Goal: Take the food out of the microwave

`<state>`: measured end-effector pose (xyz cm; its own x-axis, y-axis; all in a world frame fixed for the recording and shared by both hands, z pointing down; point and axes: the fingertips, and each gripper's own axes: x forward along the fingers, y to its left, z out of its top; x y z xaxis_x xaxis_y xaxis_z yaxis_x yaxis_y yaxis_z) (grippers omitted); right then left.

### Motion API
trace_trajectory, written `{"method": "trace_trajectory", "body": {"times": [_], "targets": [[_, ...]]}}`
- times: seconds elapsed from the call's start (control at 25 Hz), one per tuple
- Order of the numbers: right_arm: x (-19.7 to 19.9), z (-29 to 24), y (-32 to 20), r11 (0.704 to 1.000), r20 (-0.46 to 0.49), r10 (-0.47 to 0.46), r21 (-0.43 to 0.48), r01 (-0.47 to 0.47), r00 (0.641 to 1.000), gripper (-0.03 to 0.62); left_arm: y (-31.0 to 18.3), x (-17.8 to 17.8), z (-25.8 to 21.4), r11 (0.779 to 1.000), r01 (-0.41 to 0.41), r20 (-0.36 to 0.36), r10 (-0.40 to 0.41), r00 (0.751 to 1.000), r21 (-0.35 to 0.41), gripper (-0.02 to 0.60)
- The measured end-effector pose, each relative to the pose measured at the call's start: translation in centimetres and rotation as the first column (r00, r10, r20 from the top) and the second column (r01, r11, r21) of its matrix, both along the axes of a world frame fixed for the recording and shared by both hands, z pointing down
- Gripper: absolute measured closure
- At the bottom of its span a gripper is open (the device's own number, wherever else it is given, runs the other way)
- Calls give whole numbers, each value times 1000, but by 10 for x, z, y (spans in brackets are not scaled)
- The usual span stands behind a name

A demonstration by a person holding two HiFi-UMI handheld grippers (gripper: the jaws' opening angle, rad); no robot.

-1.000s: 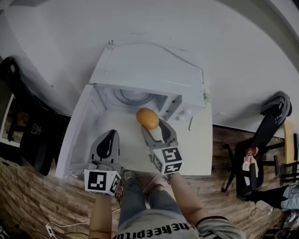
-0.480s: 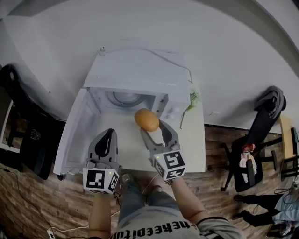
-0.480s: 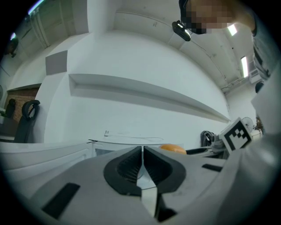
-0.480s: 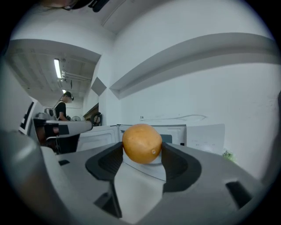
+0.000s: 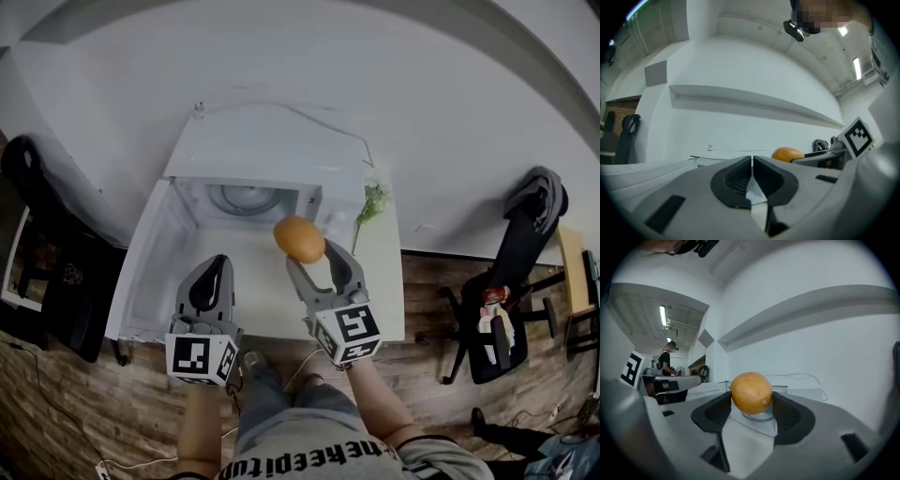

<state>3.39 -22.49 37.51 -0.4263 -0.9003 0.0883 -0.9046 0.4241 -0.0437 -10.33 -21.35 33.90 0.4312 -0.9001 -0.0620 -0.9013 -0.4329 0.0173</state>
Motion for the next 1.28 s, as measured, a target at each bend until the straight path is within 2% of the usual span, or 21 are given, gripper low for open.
{"method": "trace_trajectory", "body": {"times": [0.72, 1.28], "targets": [[47, -55, 44, 991, 34, 35, 128, -39, 999, 316, 37, 40, -30, 997, -20, 23, 19, 1000, 73, 568], [76, -71, 66, 980, 44, 68, 182, -75, 997, 318, 58, 61, -37, 997, -18, 22, 16, 1000, 71, 568]]}}
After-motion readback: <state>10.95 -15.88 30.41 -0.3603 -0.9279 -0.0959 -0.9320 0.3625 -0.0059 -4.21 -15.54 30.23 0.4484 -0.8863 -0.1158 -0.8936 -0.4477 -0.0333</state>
